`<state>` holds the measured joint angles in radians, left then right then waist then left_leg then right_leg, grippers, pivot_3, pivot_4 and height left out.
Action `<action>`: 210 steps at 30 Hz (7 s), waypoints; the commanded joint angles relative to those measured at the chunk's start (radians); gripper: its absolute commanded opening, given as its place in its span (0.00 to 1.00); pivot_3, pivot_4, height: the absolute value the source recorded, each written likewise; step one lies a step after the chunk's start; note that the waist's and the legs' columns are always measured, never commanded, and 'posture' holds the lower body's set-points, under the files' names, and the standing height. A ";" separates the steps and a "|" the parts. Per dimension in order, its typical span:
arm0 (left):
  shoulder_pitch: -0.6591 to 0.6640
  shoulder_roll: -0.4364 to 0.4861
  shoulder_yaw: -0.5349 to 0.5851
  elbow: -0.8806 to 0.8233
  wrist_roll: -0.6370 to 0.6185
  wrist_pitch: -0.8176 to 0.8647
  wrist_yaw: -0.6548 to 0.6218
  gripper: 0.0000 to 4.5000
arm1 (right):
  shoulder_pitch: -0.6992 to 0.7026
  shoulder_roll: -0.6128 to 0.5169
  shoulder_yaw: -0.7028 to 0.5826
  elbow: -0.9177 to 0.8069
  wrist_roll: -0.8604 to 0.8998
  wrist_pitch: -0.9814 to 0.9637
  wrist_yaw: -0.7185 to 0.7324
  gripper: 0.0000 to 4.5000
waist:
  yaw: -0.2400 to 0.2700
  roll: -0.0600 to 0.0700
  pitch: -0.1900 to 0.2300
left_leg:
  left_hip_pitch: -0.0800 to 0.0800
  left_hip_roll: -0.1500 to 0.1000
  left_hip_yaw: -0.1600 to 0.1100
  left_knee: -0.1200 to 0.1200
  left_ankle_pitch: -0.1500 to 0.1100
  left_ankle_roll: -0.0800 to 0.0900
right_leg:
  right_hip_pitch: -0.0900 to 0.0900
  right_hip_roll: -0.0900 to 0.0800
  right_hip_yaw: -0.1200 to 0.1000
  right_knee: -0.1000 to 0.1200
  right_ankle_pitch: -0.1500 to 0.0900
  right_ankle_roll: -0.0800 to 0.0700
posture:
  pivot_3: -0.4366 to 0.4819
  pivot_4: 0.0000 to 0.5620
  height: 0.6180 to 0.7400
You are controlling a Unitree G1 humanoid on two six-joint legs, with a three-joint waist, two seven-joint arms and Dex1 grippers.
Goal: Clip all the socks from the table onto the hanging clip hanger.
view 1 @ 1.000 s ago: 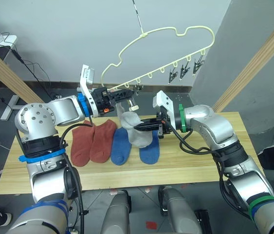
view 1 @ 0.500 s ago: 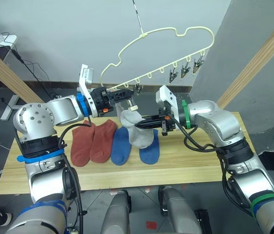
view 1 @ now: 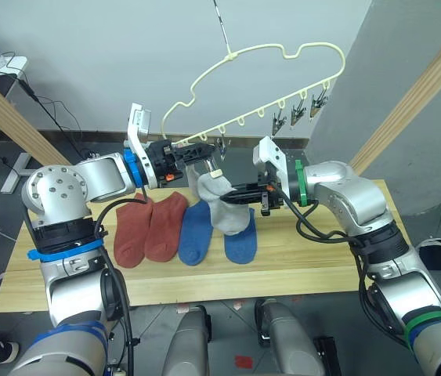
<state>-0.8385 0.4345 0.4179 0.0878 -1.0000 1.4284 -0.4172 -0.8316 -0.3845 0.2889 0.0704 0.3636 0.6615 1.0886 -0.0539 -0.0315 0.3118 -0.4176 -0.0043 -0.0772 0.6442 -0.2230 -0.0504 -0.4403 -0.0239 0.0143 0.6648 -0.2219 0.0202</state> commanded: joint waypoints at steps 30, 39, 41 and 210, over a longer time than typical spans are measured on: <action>0.022 0.048 -0.072 -0.044 -0.008 -0.077 -0.097 0.68 | -0.022 0.029 -0.053 0.014 0.008 -0.004 -0.043 0.00 | -0.001 0.000 0.000 | 0.000 0.000 0.000 0.000 -0.001 0.001 | 0.000 0.000 0.000 0.000 0.000 0.000 | 0.44 0.53 1.00; 0.153 0.189 -0.129 -0.296 0.030 -0.099 -0.111 1.00 | -0.020 0.095 -0.052 0.034 -0.016 -0.014 -0.141 0.17 | -0.010 0.000 0.000 | 0.000 0.001 0.001 -0.001 -0.001 0.001 | -0.002 0.000 0.002 0.000 0.000 0.000 | 0.46 0.52 1.00; 0.204 0.222 -0.148 -0.370 0.039 -0.118 -0.113 1.00 | -0.014 0.103 -0.049 0.027 -0.021 -0.016 -0.148 0.32 | -0.005 0.000 0.000 | 0.000 0.002 0.001 -0.002 -0.001 0.001 | -0.002 0.000 0.001 0.000 0.000 0.000 | 0.46 0.51 1.00; 0.088 -0.195 -0.371 0.149 0.843 -1.265 0.063 0.03 | 0.269 0.030 -0.154 -0.630 0.030 0.157 -0.672 1.00 | -0.007 -0.001 -0.002 | -0.002 -0.001 0.000 0.001 0.000 0.001 | 0.000 0.004 0.000 -0.001 0.002 -0.001 | 0.38 0.52 1.00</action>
<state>-0.7568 0.2068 0.0368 0.3181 -0.1164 0.0885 -0.3027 -0.5859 -0.3367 0.1220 -0.5521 0.4121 0.8393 0.4015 -0.0609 -0.0323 0.3099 -0.4189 -0.0053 -0.0770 0.6451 -0.2226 -0.0492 -0.4406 -0.0203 0.0140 0.6643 -0.2201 0.0198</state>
